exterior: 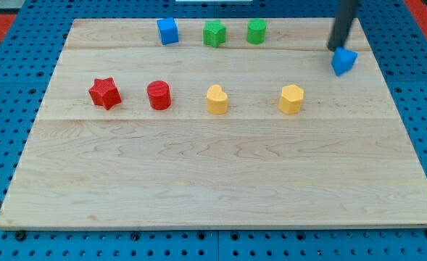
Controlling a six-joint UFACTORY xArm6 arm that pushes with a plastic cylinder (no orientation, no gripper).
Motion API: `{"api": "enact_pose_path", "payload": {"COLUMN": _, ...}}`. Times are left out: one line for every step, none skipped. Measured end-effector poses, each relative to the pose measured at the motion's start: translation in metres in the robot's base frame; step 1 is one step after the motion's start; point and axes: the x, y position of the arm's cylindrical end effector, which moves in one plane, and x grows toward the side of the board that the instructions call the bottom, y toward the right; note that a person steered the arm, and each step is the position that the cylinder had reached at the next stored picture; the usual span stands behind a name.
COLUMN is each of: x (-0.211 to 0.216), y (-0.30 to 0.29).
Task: Move the blue triangle bottom right side of the board
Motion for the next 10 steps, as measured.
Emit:
{"api": "enact_pose_path", "payload": {"x": 0.067, "y": -0.015}}
{"api": "enact_pose_path", "payload": {"x": 0.109, "y": -0.02}}
{"api": "enact_pose_path", "payload": {"x": 0.112, "y": 0.018}}
{"api": "enact_pose_path", "payload": {"x": 0.168, "y": 0.015}}
{"api": "enact_pose_path", "payload": {"x": 0.175, "y": -0.045}}
{"api": "enact_pose_path", "payload": {"x": 0.146, "y": -0.001}}
{"api": "enact_pose_path", "payload": {"x": 0.102, "y": -0.027}}
{"api": "enact_pose_path", "payload": {"x": 0.141, "y": -0.083}}
{"api": "enact_pose_path", "payload": {"x": 0.197, "y": -0.103}}
{"api": "enact_pose_path", "payload": {"x": 0.177, "y": -0.118}}
